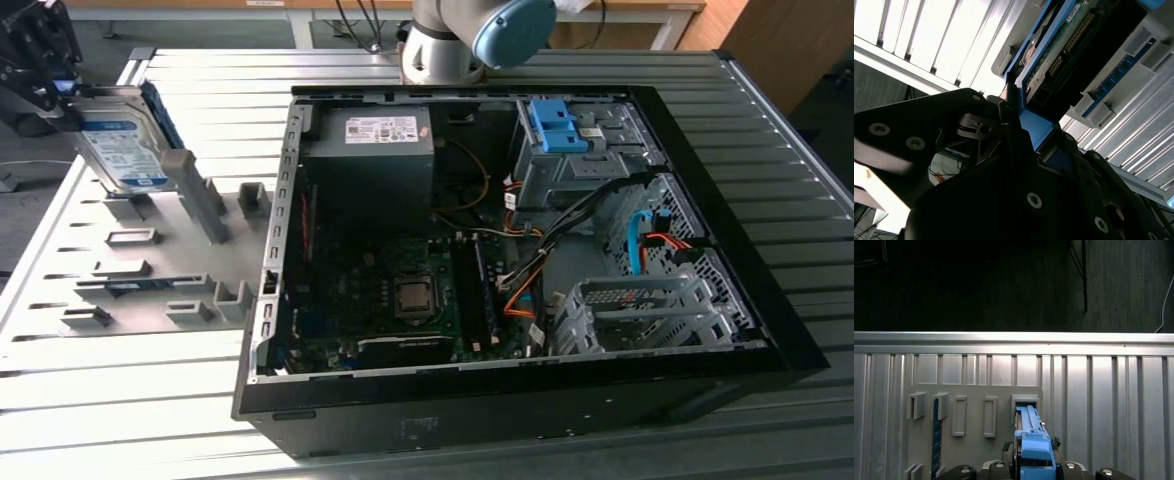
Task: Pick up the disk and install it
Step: 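Pick up the disk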
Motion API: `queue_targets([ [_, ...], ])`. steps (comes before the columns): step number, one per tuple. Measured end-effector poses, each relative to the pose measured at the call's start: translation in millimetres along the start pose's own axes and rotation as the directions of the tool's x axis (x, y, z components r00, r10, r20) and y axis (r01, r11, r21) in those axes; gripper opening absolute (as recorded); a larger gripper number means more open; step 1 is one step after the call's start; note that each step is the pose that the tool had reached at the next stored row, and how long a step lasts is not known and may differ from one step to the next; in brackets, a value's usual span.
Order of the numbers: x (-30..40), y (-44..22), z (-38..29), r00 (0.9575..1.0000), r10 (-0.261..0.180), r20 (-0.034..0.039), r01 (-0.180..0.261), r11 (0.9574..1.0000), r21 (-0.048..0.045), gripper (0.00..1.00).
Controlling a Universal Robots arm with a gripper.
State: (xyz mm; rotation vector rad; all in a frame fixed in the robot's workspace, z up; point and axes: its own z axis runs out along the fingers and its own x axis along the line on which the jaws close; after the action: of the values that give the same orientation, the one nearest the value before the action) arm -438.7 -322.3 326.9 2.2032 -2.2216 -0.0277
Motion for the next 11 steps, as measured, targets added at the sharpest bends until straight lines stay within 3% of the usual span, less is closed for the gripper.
queue_targets([
  [11,0.0,0.0,-2.3,1.0,0.0,0.0,0.0,1.0,0.0,0.37],
])
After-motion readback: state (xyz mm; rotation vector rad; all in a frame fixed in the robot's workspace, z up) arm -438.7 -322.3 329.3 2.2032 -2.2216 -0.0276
